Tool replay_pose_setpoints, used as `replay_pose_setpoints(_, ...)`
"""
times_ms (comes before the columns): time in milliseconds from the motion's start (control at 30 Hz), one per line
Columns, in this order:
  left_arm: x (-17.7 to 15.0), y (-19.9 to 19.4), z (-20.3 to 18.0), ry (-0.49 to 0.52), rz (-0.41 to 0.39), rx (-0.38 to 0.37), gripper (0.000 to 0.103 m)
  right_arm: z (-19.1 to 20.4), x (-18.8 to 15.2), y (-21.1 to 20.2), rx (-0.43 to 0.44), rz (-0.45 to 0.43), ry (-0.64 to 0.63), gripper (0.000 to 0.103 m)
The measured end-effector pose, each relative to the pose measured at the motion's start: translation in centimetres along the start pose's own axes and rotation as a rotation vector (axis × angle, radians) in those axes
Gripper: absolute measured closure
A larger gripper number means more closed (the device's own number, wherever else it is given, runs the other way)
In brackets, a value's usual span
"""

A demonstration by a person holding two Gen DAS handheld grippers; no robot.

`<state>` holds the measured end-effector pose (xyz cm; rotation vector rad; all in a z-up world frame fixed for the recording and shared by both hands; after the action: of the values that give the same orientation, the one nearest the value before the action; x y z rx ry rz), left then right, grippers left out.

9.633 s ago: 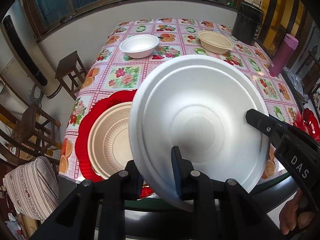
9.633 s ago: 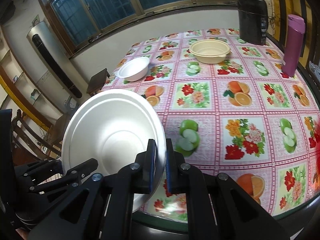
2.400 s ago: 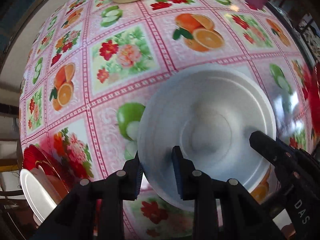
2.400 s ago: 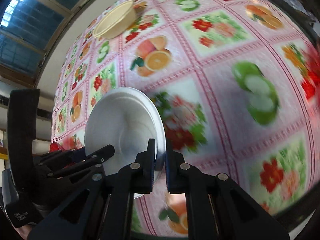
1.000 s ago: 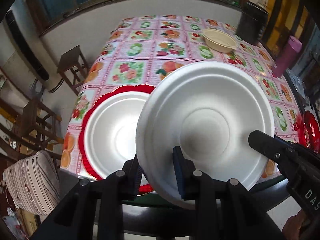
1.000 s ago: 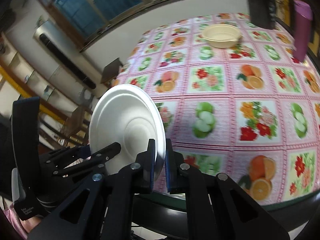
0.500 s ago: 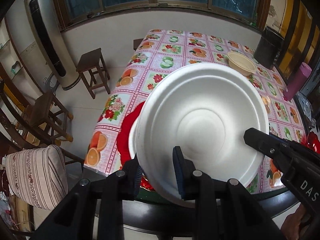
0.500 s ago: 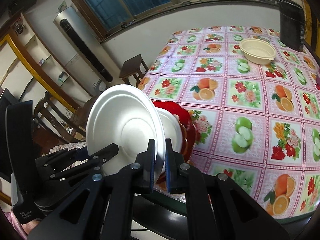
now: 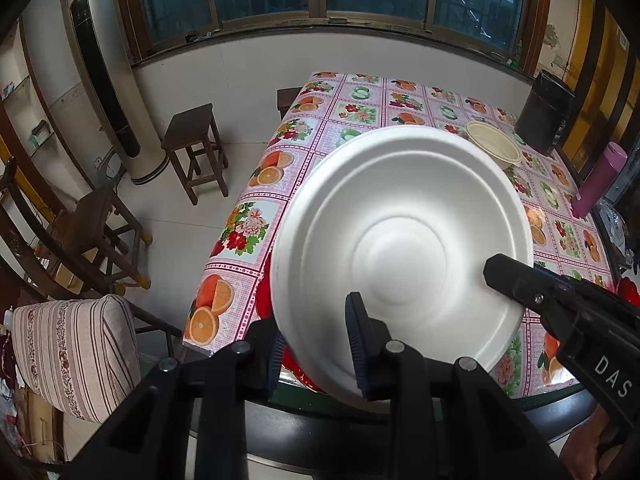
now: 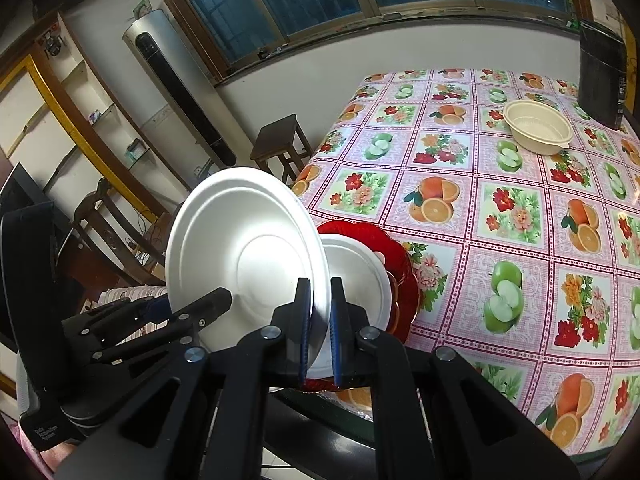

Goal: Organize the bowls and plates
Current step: 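Lower the small white plate onto the stack with the left tool, then open the left tool and release the white plate on the stack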

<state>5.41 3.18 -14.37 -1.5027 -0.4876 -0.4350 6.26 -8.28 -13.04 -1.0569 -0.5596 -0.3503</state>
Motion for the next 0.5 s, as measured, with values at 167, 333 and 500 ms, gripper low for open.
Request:
replay_pose_setpoints(167,-0.9,1.1,0.1,0.001,0.04,-0.005,0.072,-0.5,-0.5,0.8,-0.013,0.027,0.01,0.093)
replay_pose_setpoints(333,-3.2,3.5,0.1,-0.005,0.131,0.001,0.072,-1.5,-2.5,2.9,-0.038,0.106,0.034,0.093)
replay_pose_setpoints(500,-4.2,5.3,0.8,-0.022,0.181,0.029,0.072,-2.5,-4.3,5.2,-0.058,0.175,0.061,0.093)
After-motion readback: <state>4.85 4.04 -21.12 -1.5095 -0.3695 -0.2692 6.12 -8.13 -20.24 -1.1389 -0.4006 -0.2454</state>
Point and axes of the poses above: each gripper's, at about its wrist camera, not at the fingertips, and y roughly the way its jaws point, z to its left, x to its top, the point moved 10 cm from there along y, roughly the way its jaws point, and after that the axes turned 1 degree about -x, right-handed, at the moved point
